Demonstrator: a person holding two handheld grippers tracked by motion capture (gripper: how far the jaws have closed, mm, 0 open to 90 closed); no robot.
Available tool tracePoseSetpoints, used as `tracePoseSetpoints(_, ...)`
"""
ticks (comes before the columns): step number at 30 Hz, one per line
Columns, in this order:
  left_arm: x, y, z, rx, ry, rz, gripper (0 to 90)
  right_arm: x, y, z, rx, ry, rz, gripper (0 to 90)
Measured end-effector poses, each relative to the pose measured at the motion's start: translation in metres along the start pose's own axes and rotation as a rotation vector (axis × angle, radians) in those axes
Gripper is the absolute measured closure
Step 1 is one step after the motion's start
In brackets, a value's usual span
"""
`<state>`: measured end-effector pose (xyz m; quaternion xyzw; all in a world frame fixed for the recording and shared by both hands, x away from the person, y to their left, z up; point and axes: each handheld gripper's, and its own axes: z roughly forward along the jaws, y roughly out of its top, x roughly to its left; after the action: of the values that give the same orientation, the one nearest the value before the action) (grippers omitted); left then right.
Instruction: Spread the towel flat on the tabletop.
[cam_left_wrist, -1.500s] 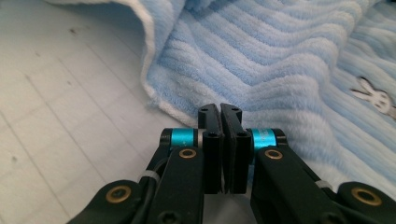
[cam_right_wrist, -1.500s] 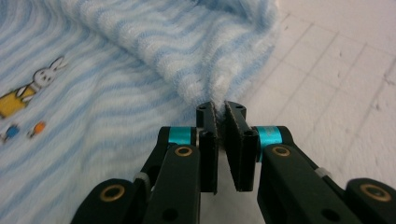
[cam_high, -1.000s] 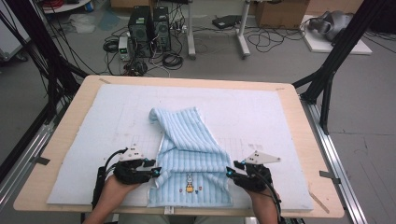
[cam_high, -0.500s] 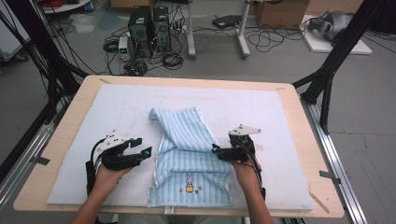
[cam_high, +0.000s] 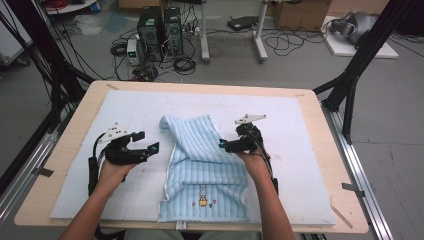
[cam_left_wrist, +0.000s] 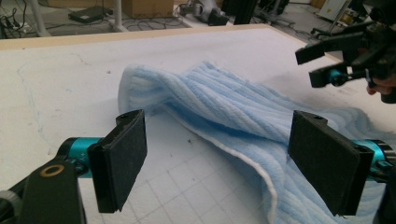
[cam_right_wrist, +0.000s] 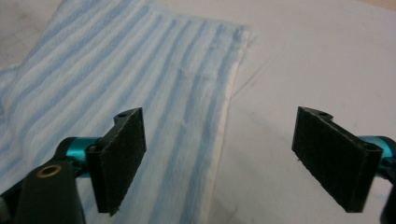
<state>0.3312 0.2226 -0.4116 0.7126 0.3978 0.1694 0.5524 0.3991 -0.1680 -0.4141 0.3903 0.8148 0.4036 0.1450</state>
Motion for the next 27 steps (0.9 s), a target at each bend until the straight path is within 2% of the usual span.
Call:
tracePoseSetpoints(1,0.002,-0.001,0.001,0.008,0.005,-0.004,20.6,-0.002,0.003,0.005,0.013,0.014,0.008,28.4)
tracePoseSetpoints(3,0.004,-0.002,0.001,0.015,0.026,-0.014,23.9,-0.004,0.006,0.017,0.038,0.024,0.018,34.3)
tracePoseSetpoints(4,0.004,-0.002,0.002,0.02,0.033,-0.014,24.7,-0.005,0.007,0.023,0.05,0.022,0.012,39.9)
tracePoseSetpoints(7,0.002,-0.002,0.002,0.036,0.042,-0.006,25.1,-0.001,0.007,0.037,0.075,0.002,-0.001,47.0)
tracePoseSetpoints(10,0.0,-0.003,0.002,0.05,0.04,-0.002,25.6,0.003,0.002,0.049,0.123,0.002,-0.032,44.8)
tracePoseSetpoints(11,0.0,-0.003,0.003,0.053,0.04,-0.003,25.6,0.004,0.002,0.049,0.12,-0.003,-0.035,45.4)
tracePoseSetpoints(12,0.0,-0.003,0.004,0.057,0.038,-0.005,25.7,0.006,0.003,0.048,0.126,-0.013,-0.053,48.3)
tracePoseSetpoints(14,-0.001,-0.004,0.005,0.064,0.033,-0.003,26.9,0.01,0.004,0.045,0.139,0.024,-0.086,70.3)
tracePoseSetpoints(15,-0.002,-0.005,0.006,0.066,0.032,-0.005,27.7,0.013,0.003,0.043,0.145,0.022,-0.11,75.5)
tracePoseSetpoints(17,-0.004,-0.005,0.007,0.068,0.029,-0.002,28.0,0.016,0.0,0.04,0.141,0.025,-0.104,83.1)
tracePoseSetpoints(22,-0.008,-0.004,0.006,0.061,0.029,-0.006,29.3,0.011,-0.013,0.021,0.134,-0.039,-0.074,85.2)
tracePoseSetpoints(26,-0.012,-0.004,0.009,0.057,0.024,-0.008,29.8,0.002,-0.026,-0.001,0.112,-0.053,-0.008,84.6)
tracePoseSetpoints(27,-0.013,-0.004,0.01,0.057,0.02,-0.007,29.9,0.001,-0.029,-0.008,0.1,-0.062,-0.01,84.6)
